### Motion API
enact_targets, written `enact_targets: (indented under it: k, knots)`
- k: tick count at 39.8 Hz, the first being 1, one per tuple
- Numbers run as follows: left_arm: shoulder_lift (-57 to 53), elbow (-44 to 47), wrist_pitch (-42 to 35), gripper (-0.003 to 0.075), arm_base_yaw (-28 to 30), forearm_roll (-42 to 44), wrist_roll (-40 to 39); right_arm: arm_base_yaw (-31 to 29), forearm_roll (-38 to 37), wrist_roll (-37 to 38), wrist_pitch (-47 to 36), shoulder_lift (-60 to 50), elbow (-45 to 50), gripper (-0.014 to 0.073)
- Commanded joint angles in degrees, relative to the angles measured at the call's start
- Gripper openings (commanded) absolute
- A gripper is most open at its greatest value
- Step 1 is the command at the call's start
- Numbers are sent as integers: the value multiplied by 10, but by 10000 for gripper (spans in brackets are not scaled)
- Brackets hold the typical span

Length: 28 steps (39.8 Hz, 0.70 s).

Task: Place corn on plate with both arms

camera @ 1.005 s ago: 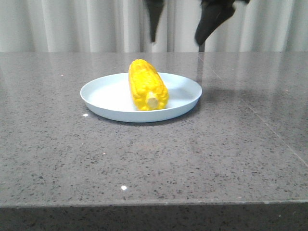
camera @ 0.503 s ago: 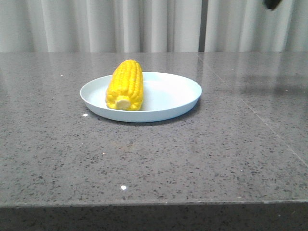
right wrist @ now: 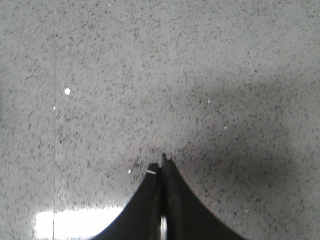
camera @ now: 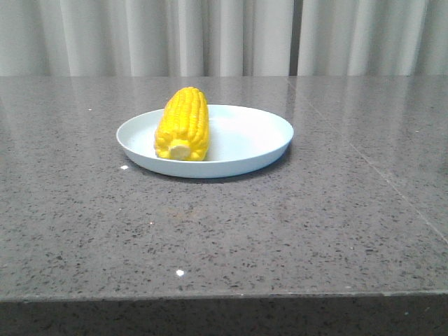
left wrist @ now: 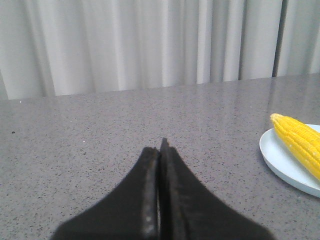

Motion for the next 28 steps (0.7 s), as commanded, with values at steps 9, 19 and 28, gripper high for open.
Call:
enact_targets:
  k: [9, 19, 28]
  knots:
    - [8, -15, -46, -20, -4, 0, -5, 7, -24, -44, -190, -207, 189, -60]
    - [8, -15, -46, -20, -4, 0, -5, 7, -29, -44, -243, -420, 337, -60]
    - [8, -15, -46, -20, -4, 0, -5, 7, -32, -44, -273, -540, 377, -60]
